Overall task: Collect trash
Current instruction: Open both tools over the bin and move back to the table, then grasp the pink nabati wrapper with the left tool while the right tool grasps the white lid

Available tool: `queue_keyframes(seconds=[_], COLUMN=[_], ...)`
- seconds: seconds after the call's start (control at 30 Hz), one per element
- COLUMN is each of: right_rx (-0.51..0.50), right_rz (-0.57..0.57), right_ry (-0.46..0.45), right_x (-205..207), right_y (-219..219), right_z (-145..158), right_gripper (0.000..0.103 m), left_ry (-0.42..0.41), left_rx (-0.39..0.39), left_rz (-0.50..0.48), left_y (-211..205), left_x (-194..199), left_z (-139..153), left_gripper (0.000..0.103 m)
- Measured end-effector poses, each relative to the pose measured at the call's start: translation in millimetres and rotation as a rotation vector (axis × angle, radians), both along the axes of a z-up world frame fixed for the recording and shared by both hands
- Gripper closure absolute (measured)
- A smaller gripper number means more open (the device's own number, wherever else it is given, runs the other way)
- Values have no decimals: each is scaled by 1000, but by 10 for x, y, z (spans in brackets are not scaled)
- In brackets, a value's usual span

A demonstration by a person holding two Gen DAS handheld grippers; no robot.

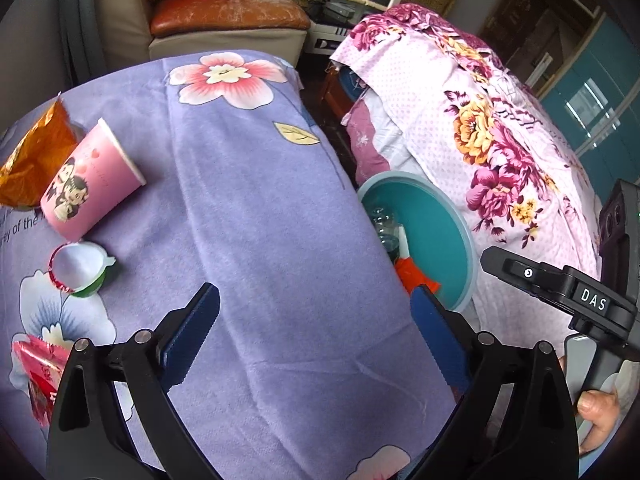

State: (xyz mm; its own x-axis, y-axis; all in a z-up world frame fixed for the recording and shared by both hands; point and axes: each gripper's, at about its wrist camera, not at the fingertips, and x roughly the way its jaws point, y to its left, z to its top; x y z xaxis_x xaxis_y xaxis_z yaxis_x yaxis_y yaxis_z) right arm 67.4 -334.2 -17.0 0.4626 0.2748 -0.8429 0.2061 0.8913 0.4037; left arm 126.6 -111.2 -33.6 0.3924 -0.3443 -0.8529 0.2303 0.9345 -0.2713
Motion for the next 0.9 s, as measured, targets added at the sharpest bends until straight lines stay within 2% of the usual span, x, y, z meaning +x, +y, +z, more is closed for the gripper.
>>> queue_keyframes(seconds=[0.4, 0.57, 0.9], right_rx=[-15, -39, -44], right_rz=[167, 233, 305], right_ry=[47, 53, 87], right_x=[81, 91, 160], right_y=[955, 1334, 1862], right_z=[-21, -4, -55], right_gripper=[25, 25, 25], left_ry=[-18, -15, -4], left_rx=[16, -15, 31], left_rz=[181, 243, 285], left_y=[1098, 1456, 1890], left_x=[-241, -297, -481], left_z=[21, 7, -142], left_gripper=[7, 7, 7])
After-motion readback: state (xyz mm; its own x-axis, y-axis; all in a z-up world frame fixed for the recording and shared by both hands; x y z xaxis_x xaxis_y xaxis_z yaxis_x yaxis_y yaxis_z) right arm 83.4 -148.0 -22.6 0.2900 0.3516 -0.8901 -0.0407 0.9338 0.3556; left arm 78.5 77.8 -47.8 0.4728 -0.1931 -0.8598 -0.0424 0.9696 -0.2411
